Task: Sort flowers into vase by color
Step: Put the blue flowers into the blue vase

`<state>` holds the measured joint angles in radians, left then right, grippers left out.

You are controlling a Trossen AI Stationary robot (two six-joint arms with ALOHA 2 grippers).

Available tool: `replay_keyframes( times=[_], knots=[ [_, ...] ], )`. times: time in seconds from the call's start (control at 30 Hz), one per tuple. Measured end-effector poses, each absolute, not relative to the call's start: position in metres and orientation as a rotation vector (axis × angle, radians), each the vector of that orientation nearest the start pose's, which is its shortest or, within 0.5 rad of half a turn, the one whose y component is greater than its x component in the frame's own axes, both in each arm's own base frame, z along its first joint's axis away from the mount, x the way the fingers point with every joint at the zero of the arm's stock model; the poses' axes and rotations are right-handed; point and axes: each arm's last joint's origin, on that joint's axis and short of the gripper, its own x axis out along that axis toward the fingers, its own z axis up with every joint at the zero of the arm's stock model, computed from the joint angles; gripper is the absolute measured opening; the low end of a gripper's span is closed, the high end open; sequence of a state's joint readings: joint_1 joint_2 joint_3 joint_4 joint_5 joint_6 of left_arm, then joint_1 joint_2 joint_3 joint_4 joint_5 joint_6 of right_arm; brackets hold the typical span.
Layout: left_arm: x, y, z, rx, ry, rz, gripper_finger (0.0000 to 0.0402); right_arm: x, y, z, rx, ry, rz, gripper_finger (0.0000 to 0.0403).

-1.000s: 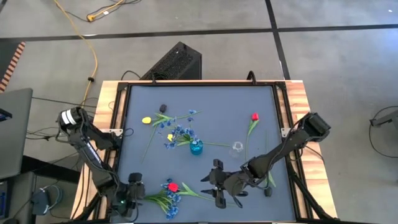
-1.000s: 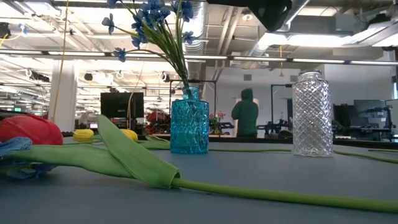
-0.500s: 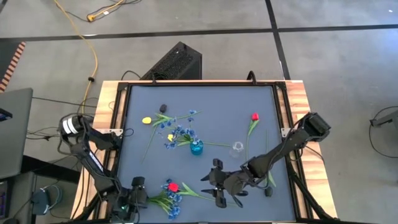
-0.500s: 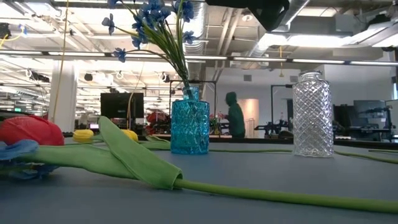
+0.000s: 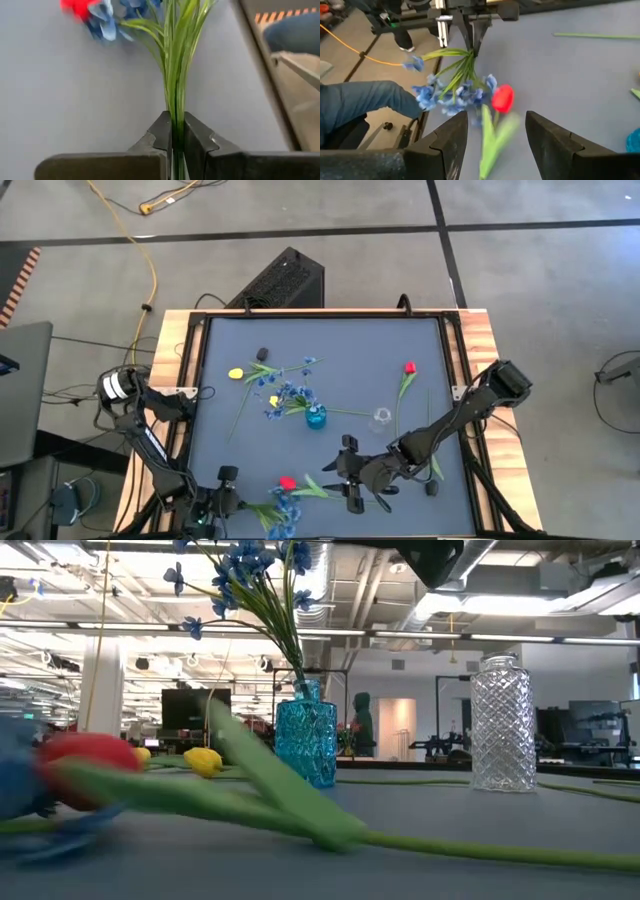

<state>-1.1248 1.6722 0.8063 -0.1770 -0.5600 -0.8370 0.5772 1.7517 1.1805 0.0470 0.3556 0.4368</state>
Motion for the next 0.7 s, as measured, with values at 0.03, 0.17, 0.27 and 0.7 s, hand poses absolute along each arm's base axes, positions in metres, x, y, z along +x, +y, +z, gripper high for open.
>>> replay_keyframes(
  times=[0.03,0.17,0.27,0.7],
  knots=[
    [0.144,-0.263,0.142,0.033,0.805,-0.172,0.0011,0.330,0.204,0.235,0.193,0.503,0.115,0.0225],
    [0.150,-0.260,0.162,0.171,0.742,-0.102,0.0010,0.327,0.206,0.237,0.195,0.504,0.126,0.0225],
    [0.149,-0.249,0.184,0.253,0.737,-0.021,0.0010,0.326,0.207,0.238,0.200,0.507,0.132,0.0225],
    [0.116,-0.221,0.276,0.193,0.325,0.066,0.0009,0.330,0.203,0.240,0.202,0.473,0.104,0.0225]
  ],
)
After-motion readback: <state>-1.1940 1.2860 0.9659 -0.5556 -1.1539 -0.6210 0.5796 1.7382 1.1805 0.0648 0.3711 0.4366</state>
